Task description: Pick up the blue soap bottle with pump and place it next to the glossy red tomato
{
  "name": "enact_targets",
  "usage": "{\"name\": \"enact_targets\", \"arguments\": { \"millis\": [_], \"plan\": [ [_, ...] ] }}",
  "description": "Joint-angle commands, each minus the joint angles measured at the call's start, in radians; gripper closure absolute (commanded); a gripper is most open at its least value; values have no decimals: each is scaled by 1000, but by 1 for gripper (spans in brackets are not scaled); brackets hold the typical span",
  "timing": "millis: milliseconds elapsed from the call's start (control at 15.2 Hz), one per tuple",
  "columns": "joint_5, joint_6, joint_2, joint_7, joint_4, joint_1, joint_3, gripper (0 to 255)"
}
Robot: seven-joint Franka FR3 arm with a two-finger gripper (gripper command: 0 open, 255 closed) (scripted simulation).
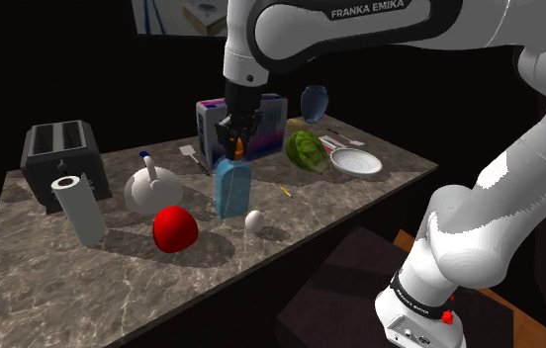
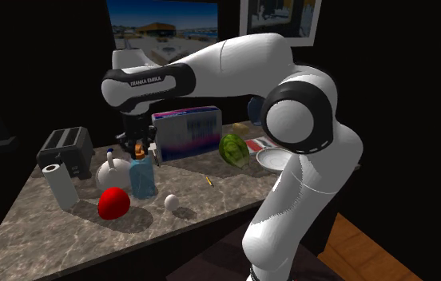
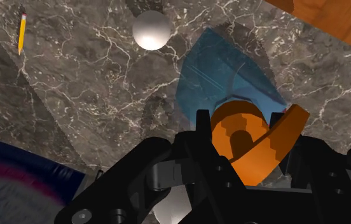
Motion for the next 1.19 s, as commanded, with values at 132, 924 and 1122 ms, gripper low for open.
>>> {"name": "enact_targets", "arguments": {
  "millis": [132, 924, 1122],
  "plan": [
    [1, 56, 4, 1, -51, 1, 3, 255],
    [1, 219, 35, 1, -183, 3, 7, 255],
    [0, 261, 48, 1, -212, 3, 9, 255]
  ]
}}
